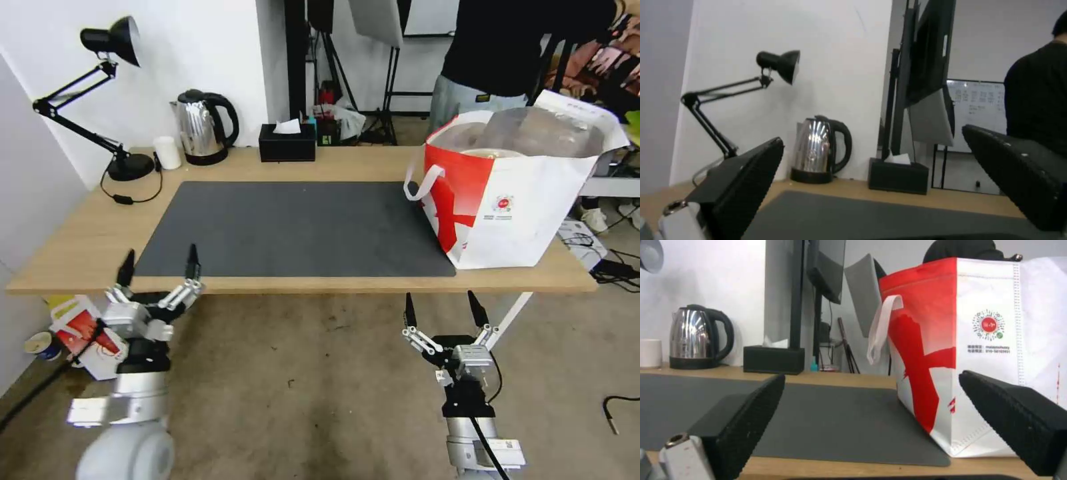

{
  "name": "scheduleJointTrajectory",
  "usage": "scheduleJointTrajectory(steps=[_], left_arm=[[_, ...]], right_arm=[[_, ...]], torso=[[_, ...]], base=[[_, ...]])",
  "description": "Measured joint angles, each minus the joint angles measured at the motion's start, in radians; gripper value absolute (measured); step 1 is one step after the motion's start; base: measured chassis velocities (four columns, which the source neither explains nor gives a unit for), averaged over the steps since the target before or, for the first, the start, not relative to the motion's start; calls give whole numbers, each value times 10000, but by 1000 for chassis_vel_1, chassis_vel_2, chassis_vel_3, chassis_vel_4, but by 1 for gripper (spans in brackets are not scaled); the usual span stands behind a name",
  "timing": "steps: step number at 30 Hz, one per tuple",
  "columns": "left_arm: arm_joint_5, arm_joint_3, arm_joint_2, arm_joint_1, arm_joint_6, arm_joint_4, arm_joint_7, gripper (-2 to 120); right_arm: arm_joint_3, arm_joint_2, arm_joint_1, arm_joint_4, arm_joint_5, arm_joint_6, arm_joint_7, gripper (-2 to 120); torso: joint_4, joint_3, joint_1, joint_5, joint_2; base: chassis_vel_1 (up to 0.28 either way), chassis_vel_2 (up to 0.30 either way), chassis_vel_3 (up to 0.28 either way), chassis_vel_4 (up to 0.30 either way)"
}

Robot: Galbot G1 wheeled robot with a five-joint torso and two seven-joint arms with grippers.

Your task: Pick up the trash from the table and place it into the takeout bag.

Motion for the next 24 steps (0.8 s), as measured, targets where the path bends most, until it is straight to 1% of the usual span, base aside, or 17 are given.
scheduleJointTrajectory(steps=[6,10,13,21,24], left_arm=[[160,344,-254,23,-86,285,18,100],[754,746,-545,72,-182,613,39,100],[914,919,-640,66,-203,743,44,100],[1200,1094,-838,52,-318,1009,106,100],[1342,1206,-907,81,-490,1280,178,100]], right_arm=[[0,0,1,0,0,0,0,100],[0,0,0,0,0,0,0,100],[0,0,0,0,0,0,0,100],[0,0,0,0,0,0,0,100],[0,0,0,0,0,0,1,100]], torso=[[-1,0,0,-1,0],[-1,0,0,-2,0],[-2,0,0,-2,0],[-1,0,0,-2,0],[-1,0,0,-3,0]], base=[[0,0,0,0],[0,0,0,0],[0,0,0,0],[0,0,0,0],[0,0,0,0]])
